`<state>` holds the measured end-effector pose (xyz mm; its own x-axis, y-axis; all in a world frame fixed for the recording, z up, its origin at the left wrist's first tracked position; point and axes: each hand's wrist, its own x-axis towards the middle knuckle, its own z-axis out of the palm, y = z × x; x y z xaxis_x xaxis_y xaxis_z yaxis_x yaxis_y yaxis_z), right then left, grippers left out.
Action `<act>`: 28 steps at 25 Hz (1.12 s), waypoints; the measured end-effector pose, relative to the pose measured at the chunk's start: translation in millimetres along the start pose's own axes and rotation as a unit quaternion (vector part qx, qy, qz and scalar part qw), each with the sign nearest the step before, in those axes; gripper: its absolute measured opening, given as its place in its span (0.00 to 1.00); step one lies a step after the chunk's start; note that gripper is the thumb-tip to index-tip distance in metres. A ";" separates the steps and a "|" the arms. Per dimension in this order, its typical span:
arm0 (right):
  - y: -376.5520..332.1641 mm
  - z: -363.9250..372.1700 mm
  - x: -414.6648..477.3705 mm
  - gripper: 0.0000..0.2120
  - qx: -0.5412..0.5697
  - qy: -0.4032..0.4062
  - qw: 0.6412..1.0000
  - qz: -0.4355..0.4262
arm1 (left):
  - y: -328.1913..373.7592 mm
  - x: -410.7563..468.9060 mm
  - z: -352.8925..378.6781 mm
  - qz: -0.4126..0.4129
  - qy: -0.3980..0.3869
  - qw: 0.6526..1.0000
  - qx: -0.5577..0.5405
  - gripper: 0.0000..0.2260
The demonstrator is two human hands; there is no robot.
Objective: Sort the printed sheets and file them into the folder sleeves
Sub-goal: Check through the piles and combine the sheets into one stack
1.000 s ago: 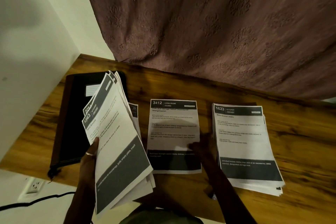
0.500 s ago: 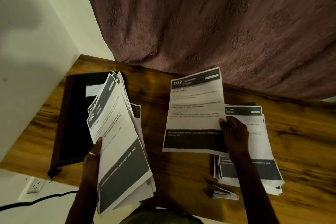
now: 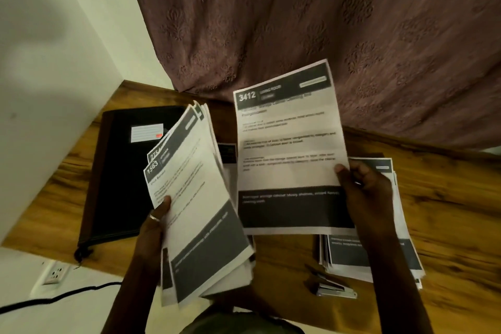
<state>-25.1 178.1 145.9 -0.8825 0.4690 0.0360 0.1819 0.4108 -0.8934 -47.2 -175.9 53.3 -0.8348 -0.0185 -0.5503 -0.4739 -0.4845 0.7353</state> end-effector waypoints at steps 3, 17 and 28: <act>-2.2 -25.3 12.7 0.11 0.011 0.071 0.997 -0.016 | 11.0 3.1 7.5 0.055 -0.006 0.993 0.107 0.14; 29.4 57.2 -17.0 0.10 -0.014 -0.194 0.974 0.117 | 12.5 10.4 51.9 0.056 -0.058 0.978 0.191 0.14; 30.6 59.1 -18.0 0.18 0.048 -0.205 0.955 0.211 | 11.8 16.1 59.4 0.003 -0.050 0.987 0.154 0.13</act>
<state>-29.3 136.0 91.4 -0.8388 0.2234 -0.4964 0.5350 0.1698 -0.8276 -82.9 -130.0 76.6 -0.8537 0.0728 -0.5156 -0.5192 -0.1947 0.8322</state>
